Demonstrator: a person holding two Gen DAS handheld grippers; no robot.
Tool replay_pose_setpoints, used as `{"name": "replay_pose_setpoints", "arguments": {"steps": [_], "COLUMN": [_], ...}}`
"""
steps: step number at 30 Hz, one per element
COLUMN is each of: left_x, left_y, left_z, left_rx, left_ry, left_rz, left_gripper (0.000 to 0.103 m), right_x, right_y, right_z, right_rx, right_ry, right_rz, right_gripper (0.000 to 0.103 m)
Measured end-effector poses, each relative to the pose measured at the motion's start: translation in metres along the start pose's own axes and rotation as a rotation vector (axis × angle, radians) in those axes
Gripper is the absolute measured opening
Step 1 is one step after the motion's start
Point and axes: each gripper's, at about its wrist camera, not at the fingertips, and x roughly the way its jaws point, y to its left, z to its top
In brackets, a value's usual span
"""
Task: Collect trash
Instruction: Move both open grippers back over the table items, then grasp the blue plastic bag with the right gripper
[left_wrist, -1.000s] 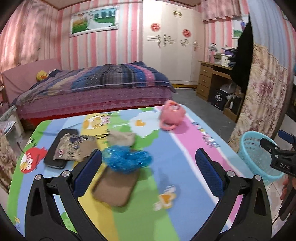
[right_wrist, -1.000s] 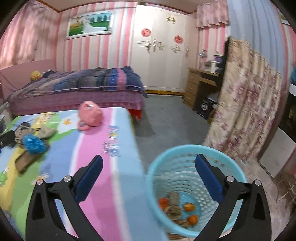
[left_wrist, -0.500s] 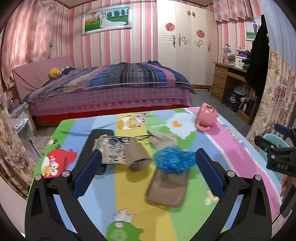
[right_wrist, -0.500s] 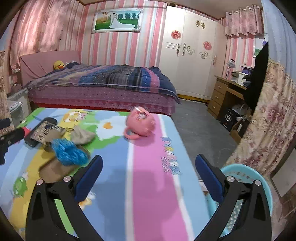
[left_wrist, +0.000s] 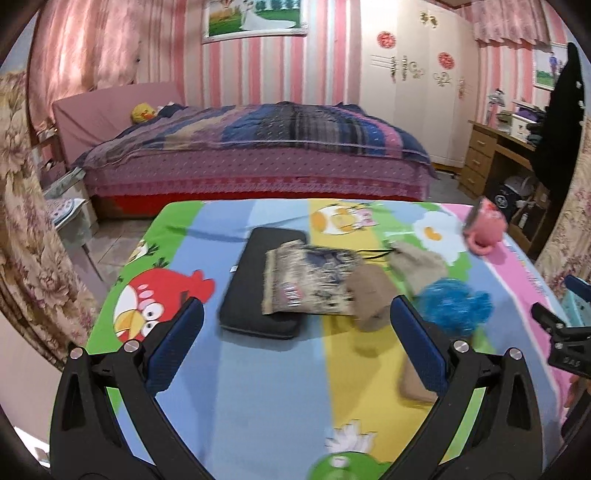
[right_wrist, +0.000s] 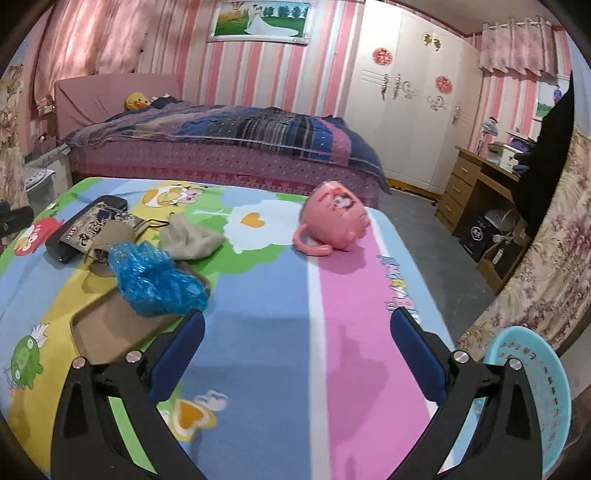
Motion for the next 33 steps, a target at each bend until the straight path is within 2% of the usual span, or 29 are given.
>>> {"name": "replay_pose_setpoints", "arguments": {"steps": [5,9,13,15,17,19,21,22,27,33], "left_x": [0.014,0.024,0.032,0.035,0.038,0.037,0.037,0.037,0.036,0.034], "left_y": [0.036,0.062,0.077,0.073,0.061,0.049,0.038,0.033,0.013,-0.013], "left_z": [-0.013,-0.019,-0.020,-0.023,-0.023,-0.023,-0.023,-0.023,-0.018,-0.010], "left_rx": [-0.036,-0.085,-0.189,-0.188,-0.145,-0.101,-0.071,-0.059,-0.041,-0.053], "left_ry": [0.035,0.058,0.067,0.069,0.081,0.073,0.071,0.072,0.067,0.058], "left_rz": [0.056,0.101,0.096,0.077,0.060,0.063,0.053,0.048,0.026,-0.005], "left_gripper": [0.098,0.098,0.098,0.098,0.098,0.098,0.098,0.098,0.098,0.098], "right_x": [0.009,0.021,0.034,0.040,0.046,0.048,0.049,0.048,0.040,0.024], "right_y": [0.028,0.050,0.067,0.070,0.072,0.075,0.076,0.076,0.064,0.033], "right_z": [0.012,0.015,0.012,0.010,0.008,0.007,0.007,0.006,0.007,0.012], "right_rx": [-0.008,-0.019,-0.055,-0.043,-0.033,-0.041,-0.047,-0.048,-0.025,0.019], "right_ry": [-0.018,0.003,0.040,0.057,0.076,0.096,0.091,0.088,0.055,0.018], "right_rz": [0.072,0.132,0.139,0.145,0.165,0.201,0.218,0.229,0.247,0.210], "right_gripper": [0.098,0.098,0.098,0.097,0.089,0.069,0.059,0.049,0.017,0.014]}}
